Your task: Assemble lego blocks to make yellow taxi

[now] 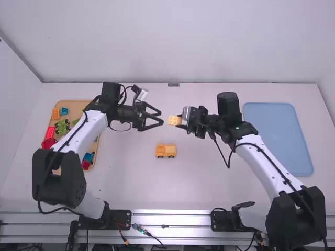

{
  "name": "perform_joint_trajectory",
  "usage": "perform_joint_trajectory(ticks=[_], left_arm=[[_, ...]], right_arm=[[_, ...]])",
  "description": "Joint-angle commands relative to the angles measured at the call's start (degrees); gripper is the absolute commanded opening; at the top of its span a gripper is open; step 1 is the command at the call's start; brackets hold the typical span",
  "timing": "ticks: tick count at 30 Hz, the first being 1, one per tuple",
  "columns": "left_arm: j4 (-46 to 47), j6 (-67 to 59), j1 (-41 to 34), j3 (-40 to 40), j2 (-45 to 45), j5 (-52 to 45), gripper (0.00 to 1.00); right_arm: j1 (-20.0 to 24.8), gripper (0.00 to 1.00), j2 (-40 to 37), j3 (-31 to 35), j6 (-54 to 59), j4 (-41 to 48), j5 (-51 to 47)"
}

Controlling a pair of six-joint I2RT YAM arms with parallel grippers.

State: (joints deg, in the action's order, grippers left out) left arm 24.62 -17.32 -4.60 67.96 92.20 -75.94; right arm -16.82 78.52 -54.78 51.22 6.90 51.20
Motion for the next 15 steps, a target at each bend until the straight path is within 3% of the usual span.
perform_joint_trajectory(ticks=[1, 5, 9, 15], left_arm=[[7.4, -18.5, -1.7, 3.5, -6.4, 11.4, 0.99], [20.7, -33.5, -7.5, 8.3, -10.9, 25.1, 0.99], [24.6, -42.7, -11.3, 9.7, -11.8, 32.1, 0.99], [23.9, -52.0, -11.7, 7.9, -11.8, 34.8, 0.99]], right_arm=[[0.8, 0.26, -1.1, -0.4, -5.3, 0.4, 0.1], [-0.1, 0.27, -1.1, -0.5, -7.3, 1.6, 0.3], [-1.6, 0.27, -1.1, -0.5, -7.7, 3.1, 0.4], [-2.2, 0.27, -1.1, -0.5, -7.2, 6.6, 2.0]])
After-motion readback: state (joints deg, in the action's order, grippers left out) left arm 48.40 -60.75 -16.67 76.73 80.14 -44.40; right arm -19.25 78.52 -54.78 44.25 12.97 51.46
